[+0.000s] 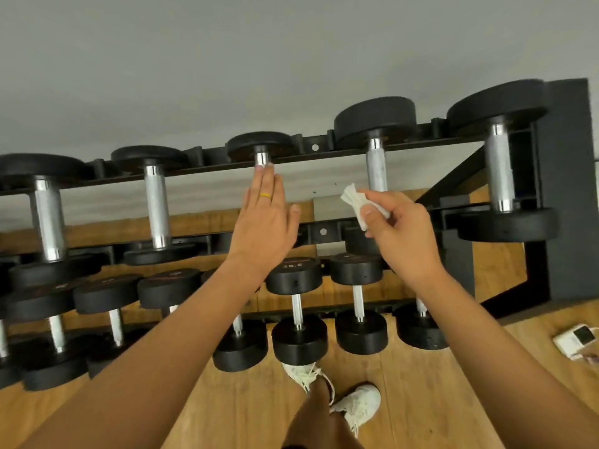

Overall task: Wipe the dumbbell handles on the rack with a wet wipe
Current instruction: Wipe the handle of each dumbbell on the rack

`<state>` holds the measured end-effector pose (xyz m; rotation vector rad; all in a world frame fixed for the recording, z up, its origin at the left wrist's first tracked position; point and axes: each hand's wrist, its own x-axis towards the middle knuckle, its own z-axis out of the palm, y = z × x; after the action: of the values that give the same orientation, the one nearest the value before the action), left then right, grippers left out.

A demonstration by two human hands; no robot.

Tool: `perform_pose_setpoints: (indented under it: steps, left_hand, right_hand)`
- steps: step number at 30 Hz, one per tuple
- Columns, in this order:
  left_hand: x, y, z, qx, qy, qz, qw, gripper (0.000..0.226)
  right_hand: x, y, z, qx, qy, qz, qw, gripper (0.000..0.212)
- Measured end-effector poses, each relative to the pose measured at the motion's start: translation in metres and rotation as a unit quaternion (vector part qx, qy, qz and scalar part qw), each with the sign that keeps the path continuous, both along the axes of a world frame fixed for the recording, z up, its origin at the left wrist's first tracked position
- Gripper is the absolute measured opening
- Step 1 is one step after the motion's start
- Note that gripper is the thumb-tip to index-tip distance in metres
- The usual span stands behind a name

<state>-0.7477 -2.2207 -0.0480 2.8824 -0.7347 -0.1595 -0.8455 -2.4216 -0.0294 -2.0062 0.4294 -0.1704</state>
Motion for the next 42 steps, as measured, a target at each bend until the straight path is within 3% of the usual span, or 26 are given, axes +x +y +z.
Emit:
perform_pose_setpoints:
  steps: [2, 8, 12, 15, 19, 29, 37, 42]
  left_hand:
    - [0.008, -0.009, -0.002, 0.051, -0.001, 0.001, 0.999, 0.071]
    - [0.017, -0.016, -0.009, 0.041, 0.034, 0.008, 0.999, 0.08]
    - [0.016, -0.021, -0.003, 0.109, 0.03, -0.006, 0.994, 0.091]
    - [0.016, -0.023, 0.001, 0.138, 0.05, 0.017, 0.989, 0.083]
    - [0.014, -0.032, 0.001, 0.163, 0.063, 0.031, 0.984, 0.089]
    - [-0.003, -0.044, -0.01, 0.169, 0.018, 0.064, 0.983, 0.086]
    - [-0.004, -0.041, -0.02, 0.205, -0.049, 0.034, 0.977, 0.074]
    - [-0.003, -0.04, -0.022, 0.208, -0.048, 0.035, 0.976, 0.073]
  right_hand:
    - [0.01, -0.014, 0.005, -0.004, 0.0, -0.007, 1.0, 0.033]
    - [0.047, -0.044, 0.005, 0.015, -0.031, -0.1, 0.994, 0.031]
    - [0.058, -0.062, 0.0, 0.066, -0.033, -0.179, 0.981, 0.031]
    - [0.077, -0.082, -0.004, 0.084, -0.034, -0.222, 0.971, 0.031]
    - [0.103, -0.109, -0.015, 0.08, -0.022, -0.282, 0.956, 0.03]
    - [0.129, -0.133, -0.027, -0.05, 0.014, -0.13, 0.99, 0.029]
    - [0.134, -0.144, -0.022, 0.105, 0.023, -0.112, 0.988, 0.035]
    - [0.132, -0.148, -0.025, 0.126, 0.012, -0.106, 0.986, 0.034]
